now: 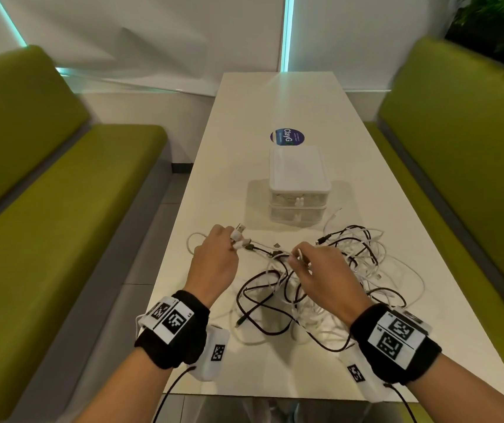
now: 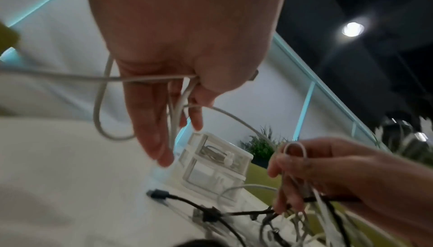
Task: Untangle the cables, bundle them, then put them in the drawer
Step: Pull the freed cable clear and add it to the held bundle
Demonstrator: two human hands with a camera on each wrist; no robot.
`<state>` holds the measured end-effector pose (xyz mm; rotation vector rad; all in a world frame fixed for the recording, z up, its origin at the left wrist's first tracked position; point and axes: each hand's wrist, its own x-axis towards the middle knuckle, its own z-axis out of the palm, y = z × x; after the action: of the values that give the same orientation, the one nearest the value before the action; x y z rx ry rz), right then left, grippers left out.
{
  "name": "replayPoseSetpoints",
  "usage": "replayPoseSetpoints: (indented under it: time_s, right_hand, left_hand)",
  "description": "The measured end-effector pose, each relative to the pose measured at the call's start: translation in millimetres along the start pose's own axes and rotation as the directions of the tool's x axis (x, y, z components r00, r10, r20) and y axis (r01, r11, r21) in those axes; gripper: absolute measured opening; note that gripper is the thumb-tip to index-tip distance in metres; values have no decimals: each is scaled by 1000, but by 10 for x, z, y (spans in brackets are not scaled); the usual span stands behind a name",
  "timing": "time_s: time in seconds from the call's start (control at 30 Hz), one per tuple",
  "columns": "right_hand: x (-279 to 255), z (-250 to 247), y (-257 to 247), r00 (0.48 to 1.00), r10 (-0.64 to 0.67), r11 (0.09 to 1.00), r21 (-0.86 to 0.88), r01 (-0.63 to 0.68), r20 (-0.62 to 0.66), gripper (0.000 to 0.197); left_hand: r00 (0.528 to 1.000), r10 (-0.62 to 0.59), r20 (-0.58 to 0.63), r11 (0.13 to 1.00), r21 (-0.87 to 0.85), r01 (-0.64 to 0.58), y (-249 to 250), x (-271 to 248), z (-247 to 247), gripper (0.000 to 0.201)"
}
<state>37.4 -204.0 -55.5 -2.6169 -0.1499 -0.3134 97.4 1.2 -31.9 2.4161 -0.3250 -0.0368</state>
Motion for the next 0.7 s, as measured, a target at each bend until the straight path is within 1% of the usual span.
replayPoseSetpoints:
  time_s: [0.03, 0.07, 0.13, 0.17, 0.27, 0.33, 0.47, 0.5, 0.57, 0.63, 0.7]
  right_hand:
    - [21, -10, -1, 999, 8, 999, -32, -7, 43, 23]
    - [42, -24, -15, 996, 18, 997, -82, -11, 84, 27]
    - [68, -46, -63, 990, 38, 987, -162, -15, 138, 30]
    - [76, -51, -85, 986, 51, 985, -169, -24, 156, 30]
    - [75, -51, -138, 973, 105, 983, -166, -72, 203, 26]
    - [70, -62, -149, 964, 127, 981, -170, -89, 233, 19]
    - [34, -51, -181, 956, 150, 978, -180, -105, 254, 25]
    - [34, -49, -182, 955, 144, 983, -152, -107, 260, 25]
    - [39, -75, -191, 956, 112, 993, -71, -96, 270, 21]
    - [34, -117, -194, 964, 63, 998, -1, -65, 259, 12]
    - [9, -140, -191, 957, 31, 1000, -2, -32, 287, 4]
  left_hand:
    - [999, 47, 21, 991, 124, -49, 0, -6, -5, 33]
    - [997, 79, 27, 976, 201, -83, 22, -23, -15, 41]
    - [995, 98, 13, 958, 269, -98, 105, -66, -45, 56]
    - [995, 104, -9, 952, 290, -97, 162, -85, -64, 59]
    - [988, 142, -53, 944, 309, -119, 281, -112, -85, 53]
    - [984, 171, -49, 944, 293, -150, 353, -126, -95, 47]
    - [972, 234, 36, 946, 224, -236, 401, -139, -48, 47]
    - [968, 242, 68, 948, 196, -250, 396, -138, -28, 50]
    - [948, 265, 177, 941, 166, -294, 386, -140, 29, 57]
    - [917, 259, 303, 922, 206, -328, 369, -151, 120, 57]
    - [909, 226, 351, 897, 289, -335, 332, -145, 193, 46]
